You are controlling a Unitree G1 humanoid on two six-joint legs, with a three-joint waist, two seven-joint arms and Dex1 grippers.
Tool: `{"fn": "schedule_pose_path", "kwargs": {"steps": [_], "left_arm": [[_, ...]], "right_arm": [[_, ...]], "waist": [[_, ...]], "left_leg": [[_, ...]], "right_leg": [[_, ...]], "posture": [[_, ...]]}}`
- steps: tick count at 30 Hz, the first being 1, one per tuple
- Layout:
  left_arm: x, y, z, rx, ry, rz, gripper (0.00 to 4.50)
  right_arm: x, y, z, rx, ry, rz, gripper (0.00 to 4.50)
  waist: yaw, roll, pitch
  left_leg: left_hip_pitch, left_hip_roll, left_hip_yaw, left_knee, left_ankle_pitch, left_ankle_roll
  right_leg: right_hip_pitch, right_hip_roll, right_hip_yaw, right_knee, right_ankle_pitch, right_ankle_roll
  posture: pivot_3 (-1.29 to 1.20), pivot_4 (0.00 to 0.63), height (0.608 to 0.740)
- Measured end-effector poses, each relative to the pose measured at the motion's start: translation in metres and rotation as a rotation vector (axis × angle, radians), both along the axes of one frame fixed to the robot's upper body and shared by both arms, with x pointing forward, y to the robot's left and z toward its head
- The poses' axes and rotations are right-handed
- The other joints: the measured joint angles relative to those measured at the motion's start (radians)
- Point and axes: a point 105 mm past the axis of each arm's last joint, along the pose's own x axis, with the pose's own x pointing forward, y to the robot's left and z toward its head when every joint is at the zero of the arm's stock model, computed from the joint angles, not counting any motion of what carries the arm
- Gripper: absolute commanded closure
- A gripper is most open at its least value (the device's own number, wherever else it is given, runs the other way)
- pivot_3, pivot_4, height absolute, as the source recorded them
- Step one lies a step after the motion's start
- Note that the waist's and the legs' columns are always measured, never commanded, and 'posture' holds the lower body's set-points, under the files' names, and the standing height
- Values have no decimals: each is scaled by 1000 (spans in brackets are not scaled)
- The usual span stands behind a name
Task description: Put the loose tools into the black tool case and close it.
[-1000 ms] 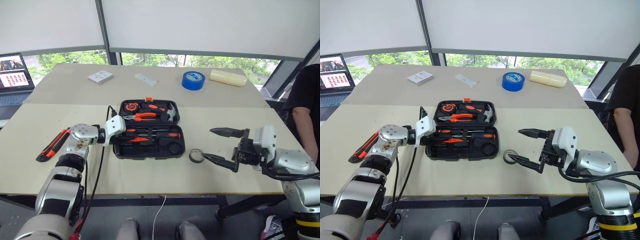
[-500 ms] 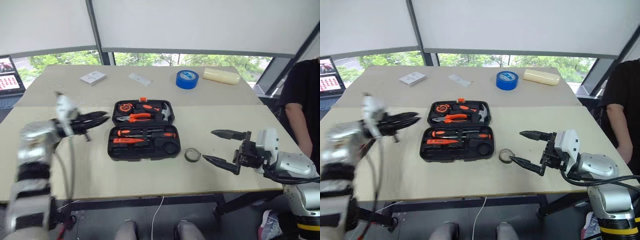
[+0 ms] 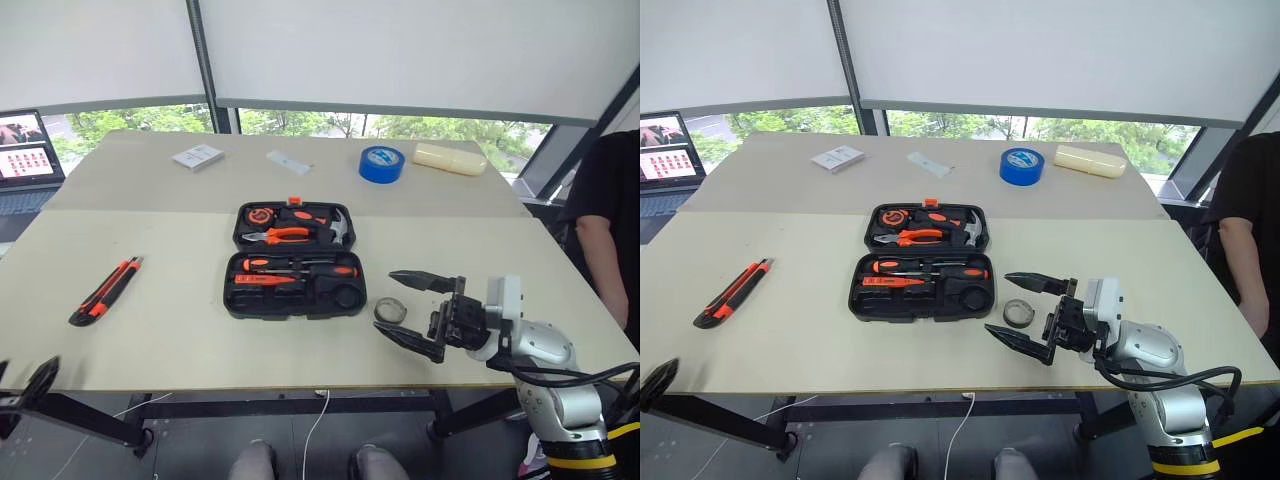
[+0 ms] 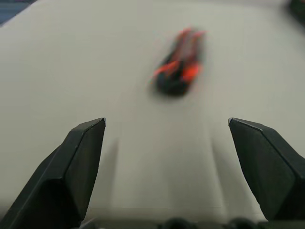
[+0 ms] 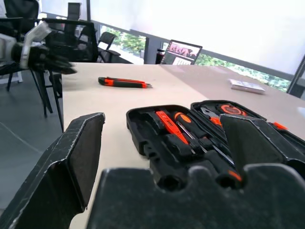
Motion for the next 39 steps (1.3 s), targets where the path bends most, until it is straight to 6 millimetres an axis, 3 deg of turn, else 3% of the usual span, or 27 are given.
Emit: {"fn": "schedule_pose_path", "kwargs": {"steps": [3, 8, 10, 14, 15, 18, 25, 26, 29, 32, 35, 39], "left_arm": [[7, 3, 6, -52, 27, 1, 62], [73, 0, 51, -61, 37, -114, 62], [96, -5, 61, -26, 89, -169, 62], [134, -14, 50, -2, 207, -256, 62], [140, -17, 45, 8, 240, -272, 62], [151, -19, 29, 22, 329, -291, 62], [166, -28, 19, 58, 418, -356, 2725], [167, -29, 20, 66, 417, -374, 2909], [168, -38, 24, 75, 374, -471, 2909], [174, -77, 53, 149, 235, -762, 2909], [175, -133, 80, 275, 116, -1075, 2909], [170, -207, 77, 356, 91, -1375, 2909]], "right_arm": [[-1, 1, -2, -2, 8, 7, 0], [3, 4, 7, -3, -26, 0, 0], [4, 4, 8, -9, -34, -1, 0], [7, 4, 10, -28, -47, -3, 0], [8, 4, 12, -31, -52, -2, 0], [8, 4, 13, -36, -60, -1, 0], [6, 6, 13, -55, -57, 13, 0], [6, 6, 13, -58, -57, 13, 0], [4, 4, 13, -85, -53, 10, 0], [2, -9, 13, -135, -46, -23, 0], [2, -22, 19, -165, -64, -61, 0], [0, -37, 17, -237, -47, -75, 0]], "waist": [[6, 0, 0], [11, 1, 1], [4, 1, 0], [-4, 1, 0], [-8, 1, -1], [-15, 0, -1], [-13, 0, 0], [-12, 0, 0], [-9, -1, 0], [6, -2, 0], [18, -1, 0], [14, 0, 0]], "left_leg": [[0, 0, 0, -1, 0, -1], [0, -1, 1, -2, 0, -1], [0, -2, 1, -2, 0, -1], [-2, -2, 4, -3, 1, 0], [-3, -2, 4, -3, 4, 7], [-4, 1, 2, -3, 2, 5], [-4, 3, 0, -2, 0, 4], [-4, 3, 0, -2, 0, 4], [-4, 3, 1, -1, 1, 4], [-5, 3, 1, 0, 1, 3], [-5, 2, 2, 1, 1, 3], [-5, 2, 1, 2, 2, 4]], "right_leg": [[0, -4, -5, 0, 0, -1], [-1, -7, -9, 0, 1, -2], [0, -8, -9, -1, 2, -2], [1, -7, -8, 0, 5, -2], [0, -6, -7, 0, 6, 1], [0, 0, -6, 1, 4, 0], [0, 2, -6, 2, 2, -1], [0, 2, -6, 2, 2, -1], [0, 2, -6, 2, 2, -1], [1, 2, -6, 1, 2, -1], [2, 0, -5, 1, 2, -1], [2, 2, -3, 1, 3, 0]], "posture": [[0, 150, 740], [0, 150, 740], [0, 150, 740], [0, 150, 740], [0, 150, 740], [0, 150, 740], [0, 150, 740], [0, 150, 740], [0, 150, 740], [0, 150, 740], [0, 150, 740], [0, 150, 740]]}}
